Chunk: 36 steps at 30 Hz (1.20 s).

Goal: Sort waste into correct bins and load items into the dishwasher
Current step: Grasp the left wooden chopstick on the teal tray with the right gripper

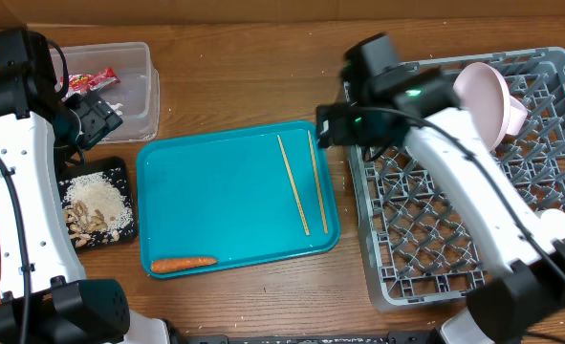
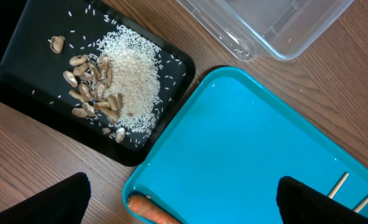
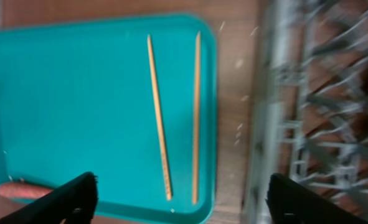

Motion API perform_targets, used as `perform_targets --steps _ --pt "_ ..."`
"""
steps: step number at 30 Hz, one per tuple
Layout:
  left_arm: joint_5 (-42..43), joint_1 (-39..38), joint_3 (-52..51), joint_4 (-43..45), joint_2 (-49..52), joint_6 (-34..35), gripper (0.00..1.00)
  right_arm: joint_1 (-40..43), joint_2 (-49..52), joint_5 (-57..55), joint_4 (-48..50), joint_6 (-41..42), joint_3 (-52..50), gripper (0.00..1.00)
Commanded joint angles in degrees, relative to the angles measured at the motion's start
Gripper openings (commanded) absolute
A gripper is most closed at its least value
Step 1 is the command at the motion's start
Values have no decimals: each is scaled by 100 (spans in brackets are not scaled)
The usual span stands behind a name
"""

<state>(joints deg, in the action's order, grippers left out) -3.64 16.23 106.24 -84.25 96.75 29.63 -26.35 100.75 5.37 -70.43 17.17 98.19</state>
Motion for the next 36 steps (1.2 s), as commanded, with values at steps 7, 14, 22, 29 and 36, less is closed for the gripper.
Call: perform_targets --steps 7,14,22,29,36 --pt "31 9 83 2 -85 -90 97 -813 1084 223 374 -74 -424 80" --pt "31 9 81 2 -85 -92 97 -1193 1781 223 588 -66 -424 74" --pt "28 9 81 -17 -85 -92 97 -1287 2339 42 734 76 -424 63" --pt "28 9 81 -46 -85 -92 97 -1287 2645 -260 734 258 -439 59" --pt "28 9 81 -55 -85 -92 97 -1292 2741 -164 673 260 -437 16"
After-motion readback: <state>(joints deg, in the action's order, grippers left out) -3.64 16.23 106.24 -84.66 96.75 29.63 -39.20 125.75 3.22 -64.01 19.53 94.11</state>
